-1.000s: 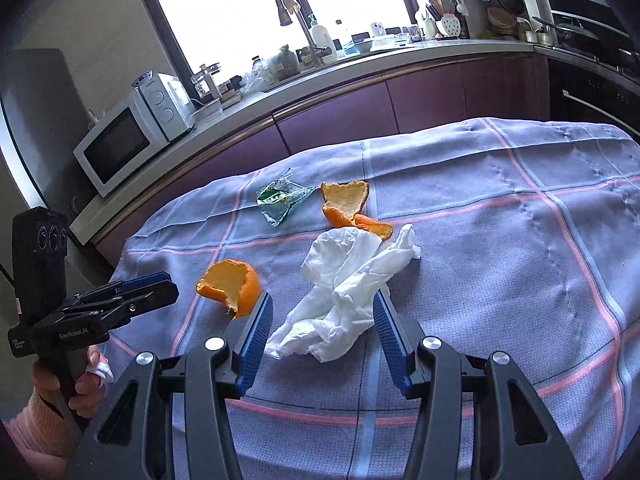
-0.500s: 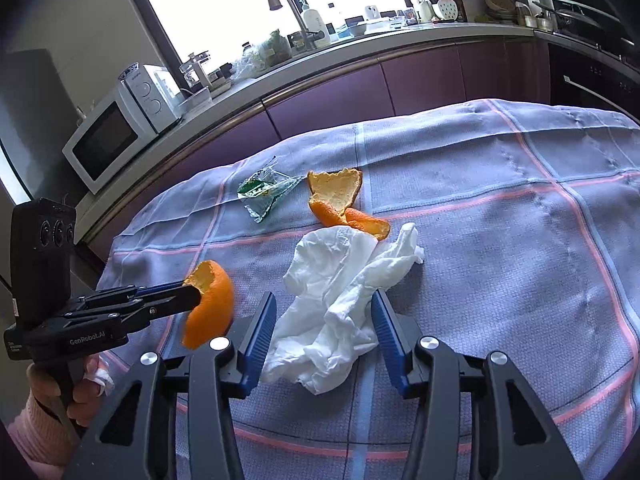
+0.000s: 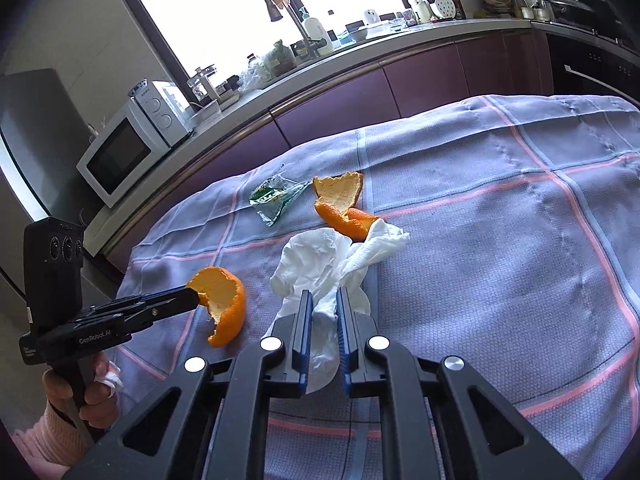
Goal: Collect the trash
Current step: 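Grasp an orange peel with the left tool while the right tool grasps the crumpled tissue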
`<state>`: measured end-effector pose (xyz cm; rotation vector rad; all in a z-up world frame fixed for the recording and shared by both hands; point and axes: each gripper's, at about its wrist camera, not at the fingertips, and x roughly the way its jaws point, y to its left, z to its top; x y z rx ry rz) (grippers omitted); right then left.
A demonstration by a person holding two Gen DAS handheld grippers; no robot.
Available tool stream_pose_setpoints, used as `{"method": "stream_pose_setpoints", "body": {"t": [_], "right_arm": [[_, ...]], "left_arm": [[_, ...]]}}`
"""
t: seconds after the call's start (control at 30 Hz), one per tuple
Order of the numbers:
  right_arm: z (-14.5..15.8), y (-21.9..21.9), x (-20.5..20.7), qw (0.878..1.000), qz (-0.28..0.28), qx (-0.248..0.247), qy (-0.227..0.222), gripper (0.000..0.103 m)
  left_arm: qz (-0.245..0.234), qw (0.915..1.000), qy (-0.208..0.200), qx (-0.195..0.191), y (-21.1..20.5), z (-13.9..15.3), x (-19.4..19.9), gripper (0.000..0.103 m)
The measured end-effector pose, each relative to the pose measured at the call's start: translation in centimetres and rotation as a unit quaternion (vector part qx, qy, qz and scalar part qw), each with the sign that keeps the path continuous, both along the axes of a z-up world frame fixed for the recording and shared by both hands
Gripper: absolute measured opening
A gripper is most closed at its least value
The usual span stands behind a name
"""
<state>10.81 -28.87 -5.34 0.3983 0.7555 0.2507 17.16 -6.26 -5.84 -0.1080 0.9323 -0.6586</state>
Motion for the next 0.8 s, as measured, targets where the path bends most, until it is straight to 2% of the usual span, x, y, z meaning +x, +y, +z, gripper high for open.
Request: {"method": "stream_pose_setpoints", "body": {"t": [0.17, 0.3, 0.4, 0.47, 0.5, 0.53, 0.63, 0.8], "right_arm": [[0.2, 0.3, -0.4, 1.000, 0.010, 0.006, -0.005, 0.011], [0.1, 0.9, -0.3, 1.000, 0.021, 0.010, -0.004, 0.011], [-0.2, 1.4, -0.3, 1.000, 0.029, 0.010, -0.002, 0.011], [-0.2, 1.5, -0.3, 0.999, 0.031, 0.011, -0.001, 0.011], [-0.3, 1.5, -0.2, 0.999, 0.031, 0.013, -0.001, 0.011], [-0.3, 1.5, -0.2, 0.999, 0.032, 0.014, -0.002, 0.011], [-0.1, 1.6, -0.4, 0.999, 0.034, 0.016, -0.007, 0.011], [0.6, 1.8, -0.9, 0.999, 0.041, 0.019, -0.019, 0.011]], "left_arm": [[-0.016, 0.9999, -0.006, 0.002, 0.5, 0.2, -1.3, 0.017], [-0.013, 0.9999, 0.003, 0.010, 0.4, -0.2, -0.8, 0.031], [-0.009, 0.9998, 0.013, 0.014, 0.2, -0.8, 0.1, 0.033], [-0.009, 0.9997, 0.018, 0.015, 0.0, -1.2, 0.4, 0.033], [-0.008, 0.9997, 0.020, 0.015, -0.1, -1.3, 0.5, 0.031], [-0.009, 0.9997, 0.018, 0.015, -0.1, -1.3, 0.4, 0.023], [-0.005, 0.9998, 0.013, 0.013, 0.0, -1.2, 0.1, 0.018], [0.004, 1.0000, -0.001, 0.005, 0.8, -0.3, -0.8, 0.015]]}}
